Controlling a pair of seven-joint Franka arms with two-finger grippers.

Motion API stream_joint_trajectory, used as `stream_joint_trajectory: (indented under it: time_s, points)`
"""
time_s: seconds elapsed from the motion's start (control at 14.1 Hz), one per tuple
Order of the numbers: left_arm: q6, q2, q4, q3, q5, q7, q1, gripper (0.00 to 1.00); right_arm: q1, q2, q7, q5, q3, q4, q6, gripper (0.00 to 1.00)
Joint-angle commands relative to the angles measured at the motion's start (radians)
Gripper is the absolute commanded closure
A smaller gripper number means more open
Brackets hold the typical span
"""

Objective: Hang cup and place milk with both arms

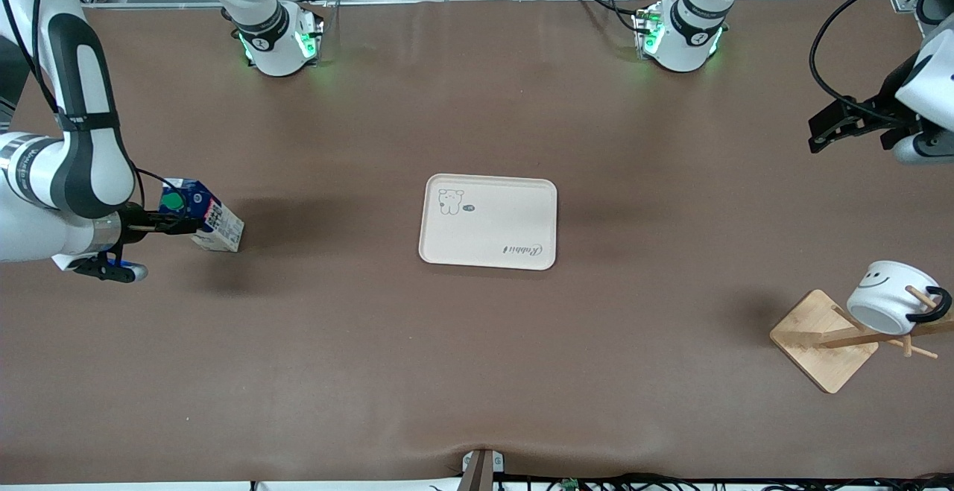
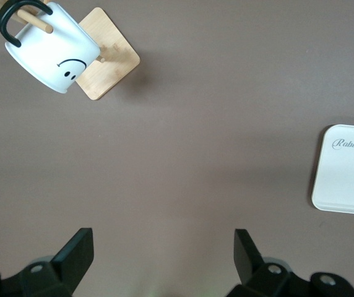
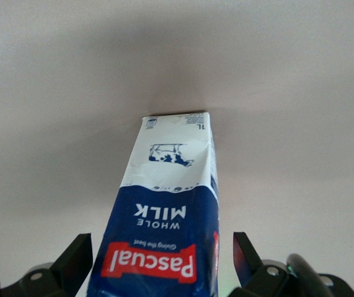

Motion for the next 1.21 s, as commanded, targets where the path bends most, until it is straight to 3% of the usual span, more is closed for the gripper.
stream_joint_trajectory:
  time_s: [0.0, 0.28, 0.64, 0.85, 1.14]
  points:
    - [0.019, -0.041, -0.042, 0.014, -0.017, 0.013, -0.011, 0.0, -0.017, -0.031, -0.004, -0.003, 0.019, 0.02, -0.026, 0.0]
    - [0.019, -0.034, -0.038, -0.002, -0.019, 0.004, -0.013, 0.0, -0.012, -0.026, -0.006, -0.002, 0.021, 0.17, -0.073, 0.0]
    - [0.016, -0.038, -0.036, -0.008, -0.017, 0.012, -0.011, 0.0, 0.024, -0.025, -0.078, -0.018, 0.019, 0.237, -0.064, 0.0]
    - [0.016, -0.038, -0.038, -0.008, -0.017, 0.012, -0.011, 0.0, 0.018, -0.025, -0.078, -0.021, 0.016, 0.383, -0.104, 0.0]
    - [0.016, -0.038, -0.038, -0.008, -0.017, 0.012, -0.011, 0.0, -0.016, -0.034, -0.078, -0.017, 0.012, 0.492, -0.168, 0.0]
